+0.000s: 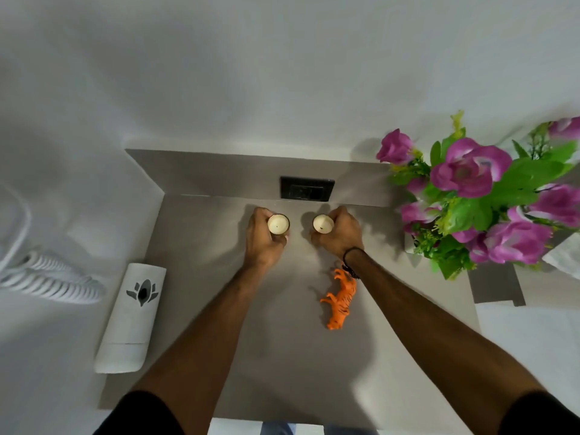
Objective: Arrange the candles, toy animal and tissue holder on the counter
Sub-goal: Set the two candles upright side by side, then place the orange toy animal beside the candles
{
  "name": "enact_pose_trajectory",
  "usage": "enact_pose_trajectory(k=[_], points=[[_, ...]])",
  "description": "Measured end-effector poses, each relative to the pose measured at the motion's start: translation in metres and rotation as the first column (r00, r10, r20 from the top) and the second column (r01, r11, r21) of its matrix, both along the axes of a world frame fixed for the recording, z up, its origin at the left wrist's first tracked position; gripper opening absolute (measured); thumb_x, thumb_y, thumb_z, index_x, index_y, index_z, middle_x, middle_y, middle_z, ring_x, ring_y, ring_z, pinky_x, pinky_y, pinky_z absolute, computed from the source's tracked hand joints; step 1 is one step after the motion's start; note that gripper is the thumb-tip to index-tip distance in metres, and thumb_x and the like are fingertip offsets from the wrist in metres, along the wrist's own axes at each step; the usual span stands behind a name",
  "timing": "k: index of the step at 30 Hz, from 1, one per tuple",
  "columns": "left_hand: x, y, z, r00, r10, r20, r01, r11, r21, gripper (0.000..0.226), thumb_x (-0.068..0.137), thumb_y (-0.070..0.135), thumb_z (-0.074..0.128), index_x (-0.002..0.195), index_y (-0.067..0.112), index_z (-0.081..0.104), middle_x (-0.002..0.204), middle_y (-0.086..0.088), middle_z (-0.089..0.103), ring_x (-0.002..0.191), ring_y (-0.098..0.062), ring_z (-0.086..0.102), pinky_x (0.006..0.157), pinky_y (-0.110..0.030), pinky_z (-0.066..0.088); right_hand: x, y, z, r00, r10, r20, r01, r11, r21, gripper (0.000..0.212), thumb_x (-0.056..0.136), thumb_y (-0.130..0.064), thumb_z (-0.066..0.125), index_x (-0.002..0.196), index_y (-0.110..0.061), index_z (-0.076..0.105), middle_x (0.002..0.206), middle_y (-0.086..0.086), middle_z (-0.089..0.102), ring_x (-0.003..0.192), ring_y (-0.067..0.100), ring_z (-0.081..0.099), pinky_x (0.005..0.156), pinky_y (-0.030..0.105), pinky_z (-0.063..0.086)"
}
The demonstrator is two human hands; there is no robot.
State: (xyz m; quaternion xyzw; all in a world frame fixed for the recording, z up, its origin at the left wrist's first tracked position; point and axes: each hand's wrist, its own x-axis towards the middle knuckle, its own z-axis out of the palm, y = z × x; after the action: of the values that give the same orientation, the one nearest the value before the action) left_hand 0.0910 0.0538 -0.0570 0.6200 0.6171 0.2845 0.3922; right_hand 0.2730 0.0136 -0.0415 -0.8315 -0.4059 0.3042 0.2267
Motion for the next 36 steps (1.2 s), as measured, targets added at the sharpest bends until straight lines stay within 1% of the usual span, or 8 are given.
enact_pose_trajectory(k=[5,8,12,16,23,26,30,36], points=[[-0.003,0.002,-0.022,0.997,-0.082,-0.010,0.082,0.997,0.006,0.064,0.074,0.008,0.090,0.127,0.007,0.055,0.133,-0.015,0.063,0.123,-0.033,0.064,0.101,-0.042,0.056,0.002,-0.002,-0.010,1.000,-0.014,0.007,0.014,0.999,0.034,0.069,0.054,-0.050,0.087,0.107,-0.020,0.056,0.110,-0.001,0.066,0.098,0.020,0.063,0.074,0.034,0.052],[-0.022,-0.032,-0.039,0.923,-0.198,-0.331,0.197,0.980,-0.039,0.090,0.091,0.037,0.076,0.161,0.004,0.031,0.170,-0.018,0.033,0.160,-0.034,0.029,0.133,-0.049,0.022,0.008,-0.036,-0.003,0.989,-0.148,-0.016,0.149,0.988,0.039,0.074,0.050,-0.067,0.078,0.105,-0.022,0.056,0.099,-0.006,0.066,0.088,0.012,0.061,0.073,0.029,0.051],[-0.054,-0.103,-0.063,0.688,-0.267,-0.675,0.408,0.911,0.055,0.079,0.105,0.054,0.032,0.168,0.009,0.018,0.179,-0.013,0.015,0.166,-0.033,0.013,0.134,-0.059,0.012,0.009,-0.111,-0.004,0.940,-0.332,-0.074,0.330,0.943,-0.037,0.057,0.056,-0.062,0.061,0.100,-0.027,0.053,0.094,-0.001,0.073,0.093,0.022,0.069,0.074,0.029,0.050],[-0.062,-0.120,-0.067,0.642,-0.287,-0.711,0.441,0.897,0.035,0.077,0.105,0.053,0.027,0.167,0.008,0.018,0.179,-0.014,0.014,0.167,-0.033,0.012,0.132,-0.062,0.015,-0.001,-0.147,-0.014,0.907,-0.385,-0.172,0.345,0.912,-0.222,0.053,0.058,-0.051,0.075,0.103,-0.026,0.064,0.098,0.001,0.075,0.103,0.024,0.068,0.086,0.034,0.054],[-0.063,-0.121,-0.066,0.661,-0.278,-0.697,0.433,0.900,0.052,0.078,0.105,0.052,0.032,0.167,0.007,0.021,0.178,-0.014,0.017,0.166,-0.032,0.015,0.132,-0.062,0.017,-0.002,-0.124,-0.014,0.808,-0.524,-0.270,0.493,0.852,-0.175,0.038,0.059,-0.032,0.087,0.094,-0.022,0.076,0.087,-0.003,0.075,0.095,0.019,0.073,0.093,0.036,0.058],[-0.062,-0.119,-0.067,0.671,-0.257,-0.696,0.423,0.903,0.075,0.078,0.105,0.054,0.031,0.167,0.008,0.020,0.178,-0.013,0.018,0.166,-0.032,0.014,0.133,-0.061,0.016,0.018,-0.095,-0.005,0.802,-0.578,-0.148,0.585,0.811,0.001,0.023,0.064,-0.039,0.082,0.077,-0.026,0.068,0.076,-0.007,0.072,0.081,0.020,0.076,0.080,0.041,0.062],[-0.063,-0.119,-0.071,0.666,-0.256,-0.701,0.427,0.901,0.076,0.078,0.105,0.056,0.027,0.168,0.010,0.018,0.178,-0.012,0.016,0.167,-0.030,0.012,0.133,-0.060,0.015,0.039,-0.055,-0.004,0.851,-0.520,0.076,0.497,0.843,0.208,0.041,0.083,-0.054,0.063,0.080,-0.014,0.074,0.059,-0.005,0.070,0.071,0.020,0.074,0.067,0.028,0.057],[-0.064,-0.115,-0.073,0.669,-0.272,-0.692,0.440,0.895,0.073,0.078,0.105,0.060,0.019,0.168,0.013,0.018,0.178,-0.011,0.016,0.167,-0.030,0.011,0.134,-0.056,0.007,0.037,-0.044,-0.005,0.872,-0.437,0.221,0.394,0.894,0.215,0.048,0.074,-0.044,0.072,0.107,-0.009,0.069,0.101,0.013,0.072,0.097,0.033,0.066,0.084,0.041,0.055]])
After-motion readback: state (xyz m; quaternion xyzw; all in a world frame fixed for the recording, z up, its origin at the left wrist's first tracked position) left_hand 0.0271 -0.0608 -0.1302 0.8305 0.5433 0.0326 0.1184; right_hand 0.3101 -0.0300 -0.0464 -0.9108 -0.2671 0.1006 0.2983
